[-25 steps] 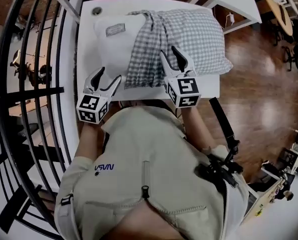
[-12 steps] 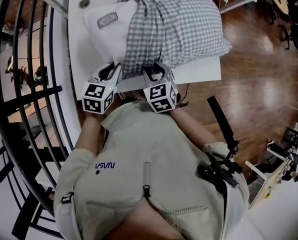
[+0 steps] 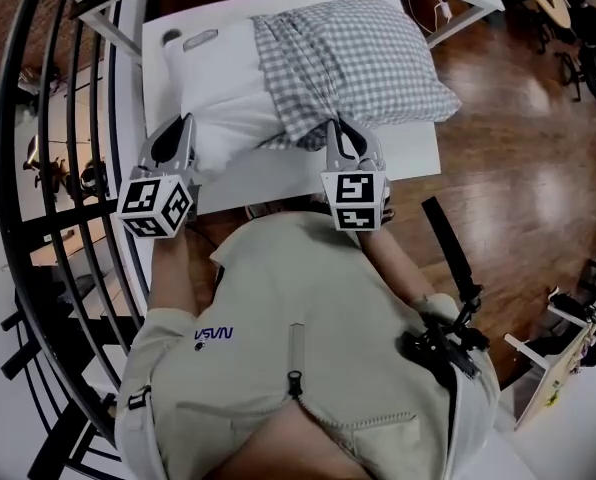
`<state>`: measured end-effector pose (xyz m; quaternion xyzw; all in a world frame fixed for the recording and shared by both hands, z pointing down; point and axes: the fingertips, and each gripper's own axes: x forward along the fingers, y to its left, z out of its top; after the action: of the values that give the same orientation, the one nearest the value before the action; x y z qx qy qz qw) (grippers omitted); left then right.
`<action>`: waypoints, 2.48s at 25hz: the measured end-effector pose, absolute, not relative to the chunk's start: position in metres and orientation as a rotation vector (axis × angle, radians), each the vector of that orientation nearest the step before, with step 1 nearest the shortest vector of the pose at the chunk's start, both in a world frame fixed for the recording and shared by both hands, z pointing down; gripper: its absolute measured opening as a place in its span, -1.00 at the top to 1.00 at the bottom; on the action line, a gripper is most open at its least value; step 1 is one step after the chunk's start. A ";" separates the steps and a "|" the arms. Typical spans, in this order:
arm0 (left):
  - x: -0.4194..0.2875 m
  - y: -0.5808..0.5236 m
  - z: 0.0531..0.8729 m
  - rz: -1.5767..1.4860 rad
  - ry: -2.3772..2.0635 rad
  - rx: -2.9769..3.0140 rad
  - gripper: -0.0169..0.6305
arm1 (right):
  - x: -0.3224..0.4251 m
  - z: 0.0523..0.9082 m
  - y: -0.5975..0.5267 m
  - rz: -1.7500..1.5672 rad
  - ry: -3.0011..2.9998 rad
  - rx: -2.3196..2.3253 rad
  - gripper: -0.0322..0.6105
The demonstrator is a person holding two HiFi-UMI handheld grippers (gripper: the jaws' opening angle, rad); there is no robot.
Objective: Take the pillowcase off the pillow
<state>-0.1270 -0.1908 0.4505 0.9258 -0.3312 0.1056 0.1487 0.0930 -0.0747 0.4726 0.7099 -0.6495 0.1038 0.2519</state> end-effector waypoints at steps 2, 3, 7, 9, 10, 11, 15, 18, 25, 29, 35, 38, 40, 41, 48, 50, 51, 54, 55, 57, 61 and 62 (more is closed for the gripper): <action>-0.140 -0.199 0.446 0.293 -0.992 2.653 0.89 | 0.117 0.471 -0.068 0.284 -1.697 1.967 0.86; -0.149 -0.202 0.448 0.290 -1.006 2.636 0.89 | 0.127 0.476 -0.064 0.298 -1.665 1.974 0.86; -0.181 -0.195 0.500 0.329 -1.026 2.478 0.89 | 0.144 0.528 -0.043 0.479 -1.598 1.916 0.86; -0.187 -0.181 0.535 0.366 -1.029 2.395 0.89 | 0.142 0.559 -0.034 0.601 -1.601 1.867 0.86; -0.187 -0.175 0.548 0.377 -1.029 2.366 0.89 | 0.141 0.570 -0.032 0.646 -1.602 1.850 0.86; -0.186 -0.169 0.558 0.380 -1.027 2.346 0.89 | 0.142 0.578 -0.031 0.675 -1.603 1.835 0.86; -0.176 -0.154 0.554 0.387 -0.999 2.402 0.79 | 0.141 0.589 -0.031 0.724 -1.626 1.766 0.86; -0.178 -0.150 0.512 0.327 -0.980 2.501 0.72 | 0.138 0.586 -0.028 0.774 -1.671 1.714 0.71; -0.136 -0.187 0.435 0.215 -0.914 2.706 0.26 | 0.106 0.521 -0.022 0.797 -2.065 1.562 0.42; -0.074 -0.218 0.447 0.313 -0.819 2.753 -0.06 | 0.091 0.459 -0.057 0.573 -2.277 1.512 0.42; -0.023 -0.271 0.522 0.779 -0.852 2.629 -0.17 | 0.101 0.415 -0.138 0.394 -2.325 1.588 0.42; -0.008 -0.246 0.549 0.869 -0.735 2.567 0.14 | 0.101 0.410 -0.176 0.378 -2.317 1.587 0.42; -0.001 -0.224 0.551 0.851 -0.679 2.592 0.39 | 0.100 0.413 -0.201 0.367 -2.275 1.584 0.42; 0.001 -0.216 0.551 0.838 -0.668 2.613 0.50 | 0.098 0.418 -0.214 0.357 -2.243 1.577 0.42; -0.008 -0.167 0.527 0.764 -0.700 2.793 0.79 | 0.083 0.493 -0.267 0.226 -1.850 1.351 0.43; -0.016 -0.159 0.512 0.691 -0.738 2.847 0.80 | 0.087 0.503 -0.265 0.173 -1.785 1.339 0.88; -0.022 -0.156 0.503 0.644 -0.765 2.878 0.80 | 0.091 0.501 -0.266 0.155 -1.773 1.368 0.88; -0.045 -0.149 0.471 0.498 -0.868 2.970 0.81 | 0.120 0.470 -0.275 0.120 -1.738 1.540 0.88; -0.054 -0.146 0.460 0.447 -0.897 2.991 0.82 | 0.135 0.457 -0.279 0.120 -1.726 1.600 0.88; -0.069 -0.137 0.446 0.382 -0.924 3.026 0.81 | 0.160 0.443 -0.281 0.170 -1.742 1.664 0.88; -0.078 -0.126 0.436 0.330 -0.919 3.043 0.82 | 0.186 0.442 -0.271 0.219 -1.709 1.722 0.88; -0.084 -0.128 0.433 0.288 -0.941 3.018 0.82 | 0.198 0.439 -0.268 0.206 -1.669 1.766 0.88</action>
<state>-0.0839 -0.1278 0.4333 0.9506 -0.2965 0.0906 -0.0162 0.1982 -0.2681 0.4391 0.6800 -0.6425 0.0792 0.3443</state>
